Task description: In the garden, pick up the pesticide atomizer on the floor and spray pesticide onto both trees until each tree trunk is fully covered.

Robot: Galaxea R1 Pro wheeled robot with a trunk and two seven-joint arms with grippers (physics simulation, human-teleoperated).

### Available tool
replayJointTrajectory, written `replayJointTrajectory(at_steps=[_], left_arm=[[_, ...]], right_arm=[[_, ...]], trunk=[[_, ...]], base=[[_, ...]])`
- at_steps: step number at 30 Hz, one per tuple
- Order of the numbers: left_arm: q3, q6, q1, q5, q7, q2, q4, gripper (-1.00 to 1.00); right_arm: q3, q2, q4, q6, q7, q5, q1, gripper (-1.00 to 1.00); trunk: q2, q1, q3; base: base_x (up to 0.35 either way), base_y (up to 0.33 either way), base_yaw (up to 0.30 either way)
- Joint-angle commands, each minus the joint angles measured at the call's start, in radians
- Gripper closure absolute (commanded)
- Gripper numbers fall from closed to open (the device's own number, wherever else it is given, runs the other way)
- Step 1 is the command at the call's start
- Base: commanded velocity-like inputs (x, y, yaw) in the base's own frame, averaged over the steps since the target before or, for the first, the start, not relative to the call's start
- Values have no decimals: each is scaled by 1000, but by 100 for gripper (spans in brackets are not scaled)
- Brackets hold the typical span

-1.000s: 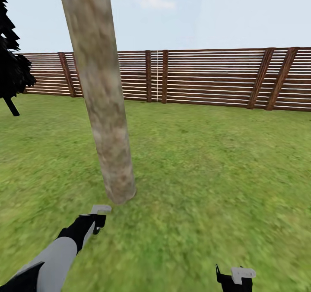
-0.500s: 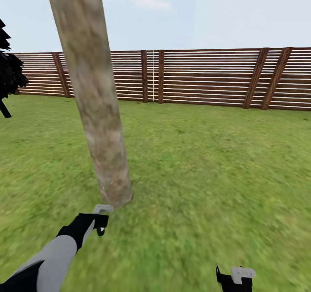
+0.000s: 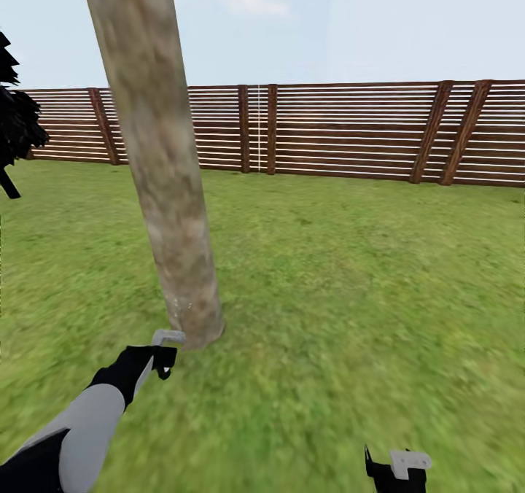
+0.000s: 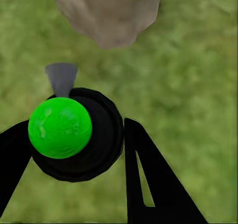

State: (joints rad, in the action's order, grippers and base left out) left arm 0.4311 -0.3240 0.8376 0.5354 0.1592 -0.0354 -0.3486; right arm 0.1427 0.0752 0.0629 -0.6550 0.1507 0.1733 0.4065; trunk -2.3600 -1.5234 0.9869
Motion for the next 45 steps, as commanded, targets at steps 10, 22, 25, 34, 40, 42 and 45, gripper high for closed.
replayJointTrajectory(at_steps=[10,22,25,34,40,42,45], left_arm=[[0,-56,55,-3,21,12,-103,100],[0,-73,102,-3,83,18,-143,100],[0,-76,120,-3,143,-6,-188,100],[-2,-164,141,4,163,-25,-231,100],[-31,-177,134,6,155,-15,-264,100],[-53,-178,134,7,154,-16,-265,100],[-56,-176,133,7,153,-21,-265,100]], right_arm=[[0,0,0,0,0,0,0,-100],[0,0,0,0,0,0,0,-100],[0,0,0,0,0,0,0,-100],[0,0,0,0,0,0,0,-100],[0,0,0,0,0,0,0,-100],[0,0,0,0,0,0,0,-100],[0,0,0,0,0,1,0,-100]], trunk=[[0,0,0],[0,0,0],[0,0,0],[0,0,0],[0,0,0],[0,0,0],[0,0,0]], base=[[-64,0,0],[-69,0,0],[0,0,0],[0,0,49],[-19,-13,159],[-155,-162,9],[-91,-254,1]])
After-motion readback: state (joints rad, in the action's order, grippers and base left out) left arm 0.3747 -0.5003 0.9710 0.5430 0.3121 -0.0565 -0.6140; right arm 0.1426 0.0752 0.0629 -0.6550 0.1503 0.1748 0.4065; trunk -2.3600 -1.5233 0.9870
